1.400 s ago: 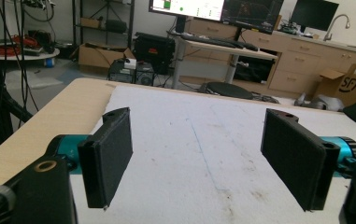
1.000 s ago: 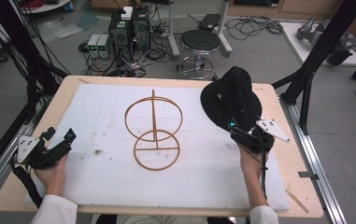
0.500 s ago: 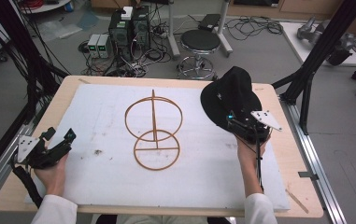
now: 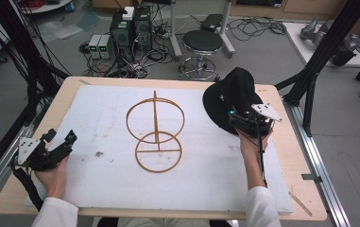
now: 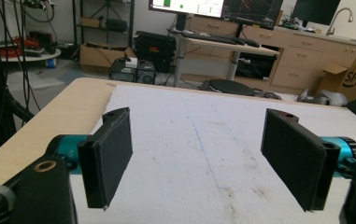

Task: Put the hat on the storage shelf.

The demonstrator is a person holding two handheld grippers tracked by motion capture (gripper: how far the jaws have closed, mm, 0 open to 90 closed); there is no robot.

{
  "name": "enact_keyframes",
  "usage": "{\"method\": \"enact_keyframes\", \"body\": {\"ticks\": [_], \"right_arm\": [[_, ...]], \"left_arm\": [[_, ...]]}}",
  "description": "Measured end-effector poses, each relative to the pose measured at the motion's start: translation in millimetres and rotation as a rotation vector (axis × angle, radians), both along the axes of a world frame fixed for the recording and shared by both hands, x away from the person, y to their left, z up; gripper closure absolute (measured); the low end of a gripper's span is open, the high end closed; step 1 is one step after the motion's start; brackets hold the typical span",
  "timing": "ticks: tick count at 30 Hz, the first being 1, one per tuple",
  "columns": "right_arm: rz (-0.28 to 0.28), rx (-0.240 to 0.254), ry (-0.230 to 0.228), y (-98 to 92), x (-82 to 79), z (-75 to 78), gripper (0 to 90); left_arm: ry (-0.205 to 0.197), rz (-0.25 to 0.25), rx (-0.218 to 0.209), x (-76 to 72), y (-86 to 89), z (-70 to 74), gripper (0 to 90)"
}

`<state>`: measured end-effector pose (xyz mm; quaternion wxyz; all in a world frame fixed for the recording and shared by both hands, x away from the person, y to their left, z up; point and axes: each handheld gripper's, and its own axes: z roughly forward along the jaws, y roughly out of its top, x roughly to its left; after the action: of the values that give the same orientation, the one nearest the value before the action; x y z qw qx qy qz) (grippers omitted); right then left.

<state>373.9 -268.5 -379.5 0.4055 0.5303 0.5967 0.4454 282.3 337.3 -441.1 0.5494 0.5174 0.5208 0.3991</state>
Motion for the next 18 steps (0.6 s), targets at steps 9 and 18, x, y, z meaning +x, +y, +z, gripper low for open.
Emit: {"method": "enact_keyframes", "body": {"ticks": [9,18], "right_arm": [[-0.024,-0.028,0.022,5.3,28.8,-1.4,9.9],[-0.021,-0.041,0.054,6.9,57.8,-3.6,9.9]], "left_arm": [[0.000,-0.002,-0.001,0.2,0.0,-0.2,24.9],[0.002,-0.003,0.004,0.9,-0.1,-0.7,24.9]]}}
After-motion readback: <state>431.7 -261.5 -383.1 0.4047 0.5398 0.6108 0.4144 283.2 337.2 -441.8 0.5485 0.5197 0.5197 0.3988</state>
